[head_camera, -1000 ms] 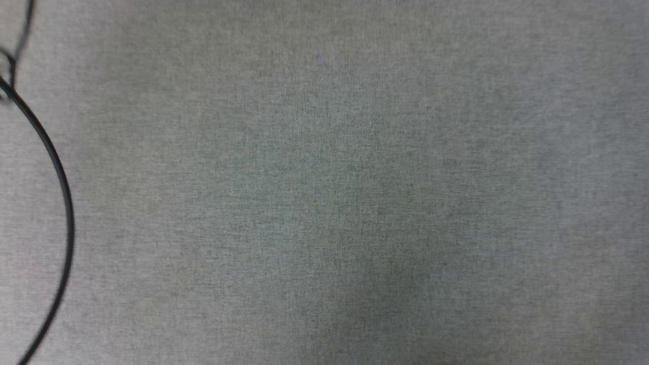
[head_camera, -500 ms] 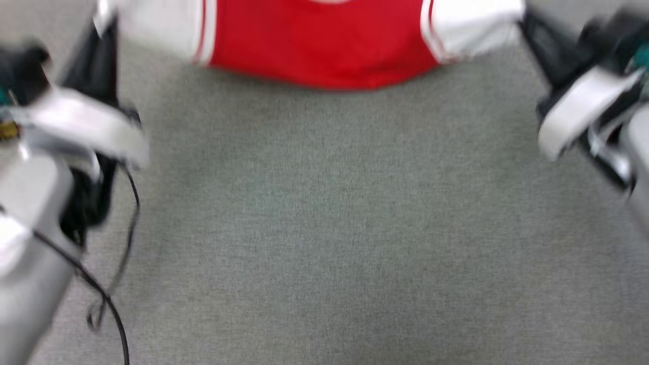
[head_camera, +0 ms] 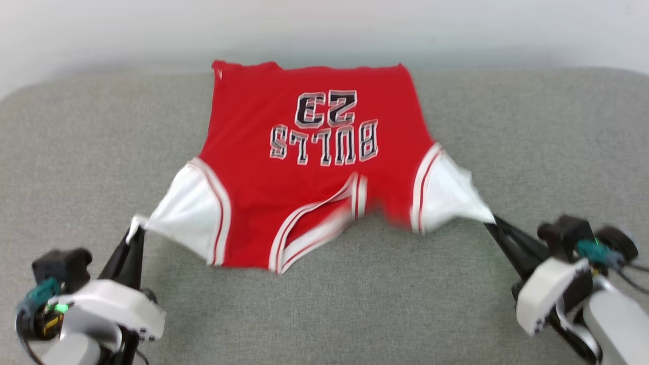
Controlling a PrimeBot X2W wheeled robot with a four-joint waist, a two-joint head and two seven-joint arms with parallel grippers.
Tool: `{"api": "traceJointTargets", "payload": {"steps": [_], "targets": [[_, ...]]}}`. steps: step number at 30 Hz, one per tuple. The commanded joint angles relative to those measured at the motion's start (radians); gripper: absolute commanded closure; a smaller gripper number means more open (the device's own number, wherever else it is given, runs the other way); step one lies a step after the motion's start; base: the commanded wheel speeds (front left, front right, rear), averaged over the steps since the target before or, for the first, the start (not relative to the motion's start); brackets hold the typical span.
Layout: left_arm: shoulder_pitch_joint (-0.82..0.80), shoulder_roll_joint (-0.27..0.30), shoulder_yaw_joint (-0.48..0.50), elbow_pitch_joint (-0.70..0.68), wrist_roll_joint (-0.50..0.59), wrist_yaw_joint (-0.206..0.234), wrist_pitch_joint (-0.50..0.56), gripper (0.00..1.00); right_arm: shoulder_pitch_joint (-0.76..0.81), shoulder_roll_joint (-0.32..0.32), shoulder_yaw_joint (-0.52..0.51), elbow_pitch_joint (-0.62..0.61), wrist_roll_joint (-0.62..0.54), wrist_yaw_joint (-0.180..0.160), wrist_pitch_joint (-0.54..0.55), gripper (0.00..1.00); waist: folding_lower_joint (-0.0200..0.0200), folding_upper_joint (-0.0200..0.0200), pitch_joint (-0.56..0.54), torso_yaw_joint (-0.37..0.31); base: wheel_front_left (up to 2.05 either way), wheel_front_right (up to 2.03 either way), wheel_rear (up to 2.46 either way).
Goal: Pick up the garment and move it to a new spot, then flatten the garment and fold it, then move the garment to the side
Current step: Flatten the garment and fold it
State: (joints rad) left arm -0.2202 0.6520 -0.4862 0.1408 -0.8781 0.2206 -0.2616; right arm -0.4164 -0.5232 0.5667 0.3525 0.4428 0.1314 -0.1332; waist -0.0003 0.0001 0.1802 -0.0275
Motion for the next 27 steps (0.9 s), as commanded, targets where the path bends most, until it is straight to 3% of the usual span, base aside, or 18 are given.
{"api": "traceJointTargets", "payload": {"steps": [1, 17, 27], "targets": [[0.030, -0.003, 0.022, 0.001, -0.008, 0.003, -0.005, 1.00, 0.044, 0.006, -0.023, -0.008, -0.008, -0.001, 0.002, 1.00, 0.0003, -0.0001, -0.030, -0.004, 0.00, 0.00, 0.00], [0.327, -0.081, 0.087, 0.058, 0.011, -0.021, -0.004, 1.00, 0.490, 0.037, -0.258, -0.115, -0.036, -0.002, 0.083, 1.00, 0.0003, -0.0001, -0.163, -0.008, 0.00, 0.00, 0.00], [0.431, -0.111, 0.121, 0.059, 0.024, -0.011, -0.004, 1.00, 0.688, 0.068, -0.334, -0.173, -0.075, -0.002, 0.151, 1.00, 0.0003, -0.0001, -0.178, 0.000, 0.00, 0.00, 0.00]]}}
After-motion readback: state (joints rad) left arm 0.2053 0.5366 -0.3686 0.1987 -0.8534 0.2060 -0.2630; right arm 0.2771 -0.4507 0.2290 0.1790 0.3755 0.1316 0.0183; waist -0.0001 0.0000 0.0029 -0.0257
